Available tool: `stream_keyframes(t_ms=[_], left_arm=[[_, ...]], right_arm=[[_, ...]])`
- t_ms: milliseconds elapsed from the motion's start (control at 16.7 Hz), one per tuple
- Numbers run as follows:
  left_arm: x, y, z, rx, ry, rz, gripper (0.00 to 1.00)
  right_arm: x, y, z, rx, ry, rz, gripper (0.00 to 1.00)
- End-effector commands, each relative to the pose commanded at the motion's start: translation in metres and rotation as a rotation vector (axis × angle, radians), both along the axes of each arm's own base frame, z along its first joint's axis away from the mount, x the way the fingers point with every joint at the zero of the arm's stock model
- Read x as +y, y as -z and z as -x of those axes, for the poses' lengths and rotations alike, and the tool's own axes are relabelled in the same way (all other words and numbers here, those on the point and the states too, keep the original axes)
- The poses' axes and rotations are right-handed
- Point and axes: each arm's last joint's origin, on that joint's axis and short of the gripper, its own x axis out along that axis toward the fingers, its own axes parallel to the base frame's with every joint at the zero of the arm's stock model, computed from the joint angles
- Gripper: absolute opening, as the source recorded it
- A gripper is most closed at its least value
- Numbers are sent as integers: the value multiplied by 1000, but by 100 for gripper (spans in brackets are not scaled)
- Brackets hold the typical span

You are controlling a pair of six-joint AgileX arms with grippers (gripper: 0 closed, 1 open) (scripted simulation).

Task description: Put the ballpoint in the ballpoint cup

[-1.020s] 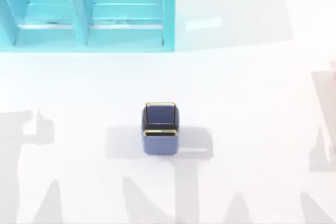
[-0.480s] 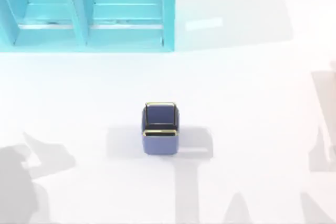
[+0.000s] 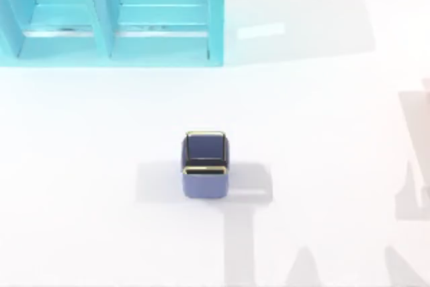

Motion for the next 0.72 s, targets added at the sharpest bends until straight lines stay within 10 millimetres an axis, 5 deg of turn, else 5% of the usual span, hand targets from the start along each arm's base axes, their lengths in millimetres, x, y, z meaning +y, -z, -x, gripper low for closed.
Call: stream_keyframes(t_ms=[420,720], left_arm=[[4,5,0,7,-13,16,100],[-2,39,-23,6,-18,19,100]], right_arm=[[0,0,0,0,0,0,100],[0,0,0,0,0,0,100]])
